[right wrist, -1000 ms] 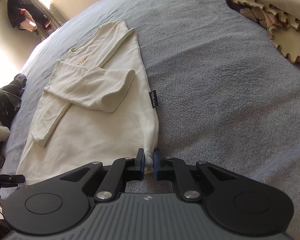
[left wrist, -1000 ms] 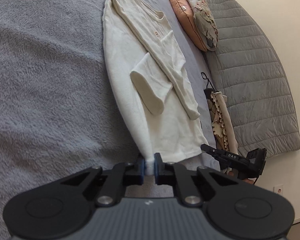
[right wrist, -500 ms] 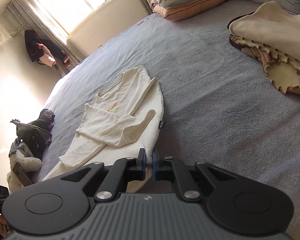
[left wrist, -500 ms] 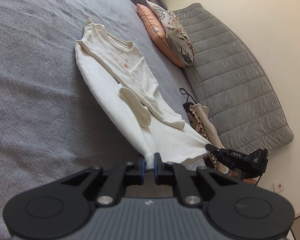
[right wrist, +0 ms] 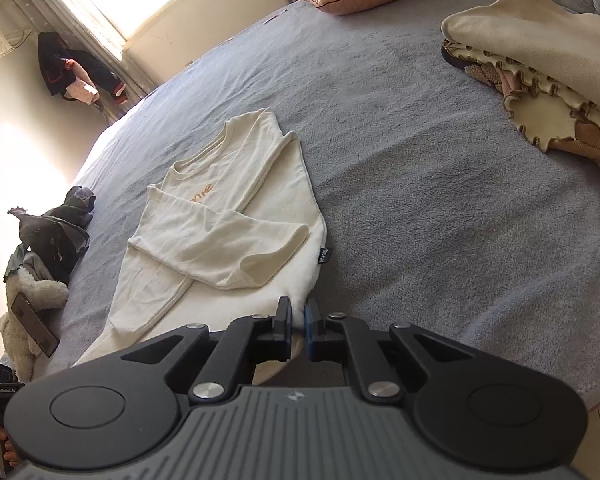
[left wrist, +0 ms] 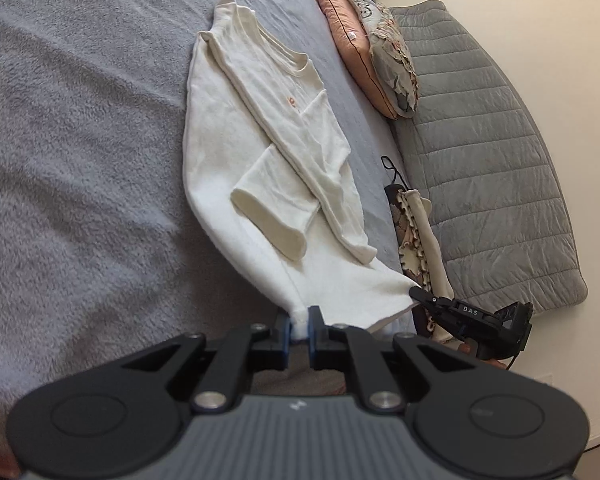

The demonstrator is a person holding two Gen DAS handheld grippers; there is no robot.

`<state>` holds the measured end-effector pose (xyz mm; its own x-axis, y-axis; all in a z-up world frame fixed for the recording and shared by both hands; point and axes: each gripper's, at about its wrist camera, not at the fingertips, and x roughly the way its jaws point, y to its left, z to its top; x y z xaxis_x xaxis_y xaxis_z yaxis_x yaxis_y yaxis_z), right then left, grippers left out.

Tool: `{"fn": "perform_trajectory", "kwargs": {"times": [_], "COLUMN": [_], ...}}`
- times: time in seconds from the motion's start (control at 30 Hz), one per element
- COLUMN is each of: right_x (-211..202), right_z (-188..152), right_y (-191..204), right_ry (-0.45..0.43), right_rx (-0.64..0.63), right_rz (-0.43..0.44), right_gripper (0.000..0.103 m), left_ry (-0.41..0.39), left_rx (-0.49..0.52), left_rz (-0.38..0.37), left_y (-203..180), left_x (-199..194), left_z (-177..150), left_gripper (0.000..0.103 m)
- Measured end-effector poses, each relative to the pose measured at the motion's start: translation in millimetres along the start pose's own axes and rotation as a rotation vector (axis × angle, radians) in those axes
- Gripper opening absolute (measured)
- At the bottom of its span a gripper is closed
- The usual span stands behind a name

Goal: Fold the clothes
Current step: 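Lift the hem with both grippers and fold it toward the collar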

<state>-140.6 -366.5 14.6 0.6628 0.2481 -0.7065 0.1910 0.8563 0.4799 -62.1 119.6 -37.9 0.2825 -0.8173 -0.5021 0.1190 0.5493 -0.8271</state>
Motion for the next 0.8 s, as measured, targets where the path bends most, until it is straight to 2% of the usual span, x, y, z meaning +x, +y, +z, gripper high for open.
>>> {"fn": "perform_trajectory", "kwargs": {"times": [0.17, 0.47, 0.8], "right_x": [24.2, 78.6, 146.5], "right_z": [26.0, 75.6, 100.5], "right_y": [2.1, 14.4, 12.3], "right_ry": [0.008, -0.052, -0.03], "right_rx": [0.043, 0.093, 0.163], "right_rz": [-0.01, -0.02, -0.075], "right_gripper": [0.007, 0.008, 0.008], "left_ry": [-0.058, -0.202, -0.247], "left_rx": [-0.039, -0.083, -0.111], "left_rz": [-0.021, -0.007, 0.055], "left_y": [3.4, 25.0, 51.1], "left_x": [3.8, 22.1, 61.0], "left_z": [31.4, 93.9, 131.4], "left_gripper": [0.009, 0.009, 0.009]}}
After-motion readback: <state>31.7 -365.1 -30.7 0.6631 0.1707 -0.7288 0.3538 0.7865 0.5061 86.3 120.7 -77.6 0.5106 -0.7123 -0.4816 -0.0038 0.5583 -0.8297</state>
